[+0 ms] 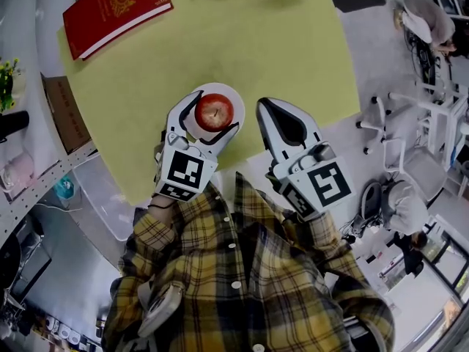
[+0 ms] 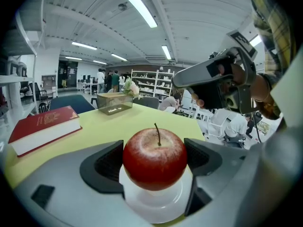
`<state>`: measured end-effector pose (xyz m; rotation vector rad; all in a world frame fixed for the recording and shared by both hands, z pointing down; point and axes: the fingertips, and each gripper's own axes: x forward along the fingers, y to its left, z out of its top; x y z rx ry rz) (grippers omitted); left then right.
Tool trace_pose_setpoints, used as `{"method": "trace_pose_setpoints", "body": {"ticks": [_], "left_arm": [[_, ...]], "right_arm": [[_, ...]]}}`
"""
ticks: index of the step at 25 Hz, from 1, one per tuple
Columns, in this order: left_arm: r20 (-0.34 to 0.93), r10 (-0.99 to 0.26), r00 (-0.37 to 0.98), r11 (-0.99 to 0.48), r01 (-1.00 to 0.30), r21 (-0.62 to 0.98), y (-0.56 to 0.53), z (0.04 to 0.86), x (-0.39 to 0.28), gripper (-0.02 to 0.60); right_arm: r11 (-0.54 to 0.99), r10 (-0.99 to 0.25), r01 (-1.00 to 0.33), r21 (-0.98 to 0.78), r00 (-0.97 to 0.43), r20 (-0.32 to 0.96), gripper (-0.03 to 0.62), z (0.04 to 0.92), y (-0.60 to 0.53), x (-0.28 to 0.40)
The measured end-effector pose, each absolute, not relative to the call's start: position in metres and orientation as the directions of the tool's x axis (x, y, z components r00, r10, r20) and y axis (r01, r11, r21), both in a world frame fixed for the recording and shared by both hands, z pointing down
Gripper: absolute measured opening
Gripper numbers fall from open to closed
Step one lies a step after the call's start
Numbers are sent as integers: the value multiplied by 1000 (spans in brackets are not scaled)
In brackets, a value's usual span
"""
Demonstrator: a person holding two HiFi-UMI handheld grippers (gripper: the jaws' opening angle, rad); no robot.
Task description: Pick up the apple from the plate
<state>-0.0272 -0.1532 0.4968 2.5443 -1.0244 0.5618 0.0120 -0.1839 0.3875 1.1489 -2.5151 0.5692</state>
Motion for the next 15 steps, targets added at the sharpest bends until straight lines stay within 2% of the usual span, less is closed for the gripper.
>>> {"method": "trace_pose_setpoints", "body": {"ticks": [15], "left_arm": [[397, -655, 643, -666, -739, 98, -159, 402, -49, 403]], "right_arm": [[647, -659, -740, -184, -664, 352, -3, 329, -180, -3]]}}
